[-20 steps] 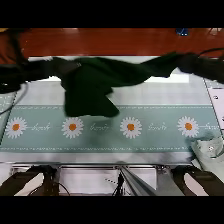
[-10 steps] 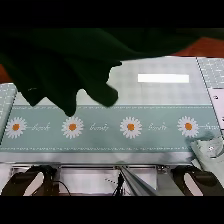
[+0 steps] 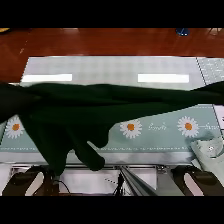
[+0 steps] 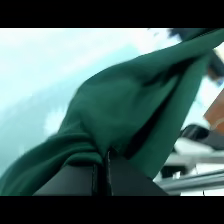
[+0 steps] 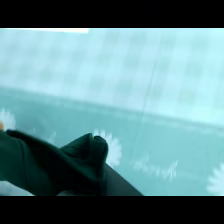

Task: Fold the shirts.

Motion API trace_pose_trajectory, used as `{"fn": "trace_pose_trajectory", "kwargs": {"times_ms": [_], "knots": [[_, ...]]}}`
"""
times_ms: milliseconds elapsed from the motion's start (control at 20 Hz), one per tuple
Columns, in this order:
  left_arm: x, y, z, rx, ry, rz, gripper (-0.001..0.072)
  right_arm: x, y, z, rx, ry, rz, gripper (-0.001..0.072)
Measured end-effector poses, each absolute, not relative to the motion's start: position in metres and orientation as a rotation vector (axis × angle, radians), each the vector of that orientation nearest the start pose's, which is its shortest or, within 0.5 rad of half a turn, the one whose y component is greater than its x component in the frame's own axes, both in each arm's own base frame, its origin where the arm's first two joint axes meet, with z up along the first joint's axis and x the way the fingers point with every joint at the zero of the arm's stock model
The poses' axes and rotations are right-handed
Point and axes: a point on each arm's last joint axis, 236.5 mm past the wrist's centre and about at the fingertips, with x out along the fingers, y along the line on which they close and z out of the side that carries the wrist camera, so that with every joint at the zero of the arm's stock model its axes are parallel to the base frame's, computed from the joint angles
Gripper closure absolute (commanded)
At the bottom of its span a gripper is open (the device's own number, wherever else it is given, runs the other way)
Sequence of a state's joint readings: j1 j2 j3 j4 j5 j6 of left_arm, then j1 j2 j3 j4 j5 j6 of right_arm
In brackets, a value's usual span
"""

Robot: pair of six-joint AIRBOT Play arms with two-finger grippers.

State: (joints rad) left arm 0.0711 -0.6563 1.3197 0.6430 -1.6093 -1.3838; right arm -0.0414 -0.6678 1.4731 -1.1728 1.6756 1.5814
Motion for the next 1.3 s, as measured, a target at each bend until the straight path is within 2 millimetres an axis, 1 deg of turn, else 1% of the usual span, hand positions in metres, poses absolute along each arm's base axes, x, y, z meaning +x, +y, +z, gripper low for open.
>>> {"fn": "trace_pose_trajectory", "kwargs": {"times_ms": [100, 200, 350, 500, 600, 700, 750, 800, 850, 900, 950, 1000, 1050, 1100, 1150, 1200, 1250, 1300], "knots": [[0.197, -0.171, 0.251, -0.32, 0.892, -0.843, 0.0684, 0.223, 0.078, 0.244, 0.152, 0.997, 0.34, 0.0689], [0.214, -0.168, 0.208, -0.376, 0.97, -0.809, 0.0684, 0.242, 0.076, 0.212, 0.151, 1.111, 0.346, 0.0688], [0.248, -0.162, 0.153, -0.444, 1.025, -0.747, 0.0684, 0.285, 0.075, 0.168, 0.153, 1.202, 0.357, 0.0688], [0.289, -0.153, 0.104, -0.493, 1.055, -0.667, 0.0683, 0.332, 0.082, 0.129, 0.155, 1.221, 0.367, 0.0688], [0.312, -0.147, 0.071, -0.527, 1.091, -0.61, 0.0683, 0.36, 0.091, 0.104, 0.155, 1.22, 0.374, 0.0688], [0.326, -0.144, 0.037, -0.559, 1.15, -0.571, 0.0682, 0.384, 0.099, 0.079, 0.152, 1.22, 0.373, 0.0688], [0.33, -0.144, 0.02, -0.573, 1.185, -0.553, 0.0681, 0.394, 0.103, 0.068, 0.152, 1.219, 0.374, 0.0688], [0.333, -0.144, 0.006, -0.585, 1.214, -0.542, 0.0679, 0.401, 0.107, 0.059, 0.155, 1.219, 0.374, 0.0688], [0.334, -0.144, -0.005, -0.597, 1.242, -0.533, 0.0607, 0.406, 0.109, 0.05, 0.154, 1.223, 0.373, 0.0688], [0.335, -0.143, -0.013, -0.609, 1.269, -0.53, 0.0524, 0.411, 0.11, 0.045, 0.154, 1.22, 0.371, 0.0688], [0.336, -0.141, -0.015, -0.618, 1.282, -0.531, 0.0396, 0.415, 0.111, 0.041, 0.151, 1.218, 0.368, 0.0688], [0.34, -0.136, -0.013, -0.626, 1.284, -0.531, 0.0304, 0.417, 0.111, 0.038, 0.144, 1.218, 0.368, 0.0688], [0.345, -0.129, -0.005, -0.636, 1.274, -0.532, 0.0304, 0.418, 0.111, 0.037, 0.137, 1.213, 0.368, 0.0688], [0.349, -0.119, 0.008, -0.649, 1.262, -0.537, 0.0304, 0.419, 0.111, 0.036, 0.132, 1.209, 0.368, 0.0688], [0.352, -0.107, 0.022, -0.662, 1.247, -0.535, 0.0304, 0.42, 0.111, 0.037, 0.128, 1.207, 0.369, 0.0688], [0.355, -0.09, 0.037, -0.676, 1.219, -0.515, 0.0302, 0.42, 0.111, 0.037, 0.125, 1.203, 0.371, 0.0687], [0.351, -0.073, 0.049, -0.685, 1.206, -0.493, 0.0299, 0.42, 0.111, 0.039, 0.119, 1.198, 0.373, 0.0688], [0.345, -0.059, 0.059, -0.697, 1.197, -0.471, 0.0246, 0.42, 0.111, 0.04, 0.117, 1.196, 0.375, 0.0688]]}}
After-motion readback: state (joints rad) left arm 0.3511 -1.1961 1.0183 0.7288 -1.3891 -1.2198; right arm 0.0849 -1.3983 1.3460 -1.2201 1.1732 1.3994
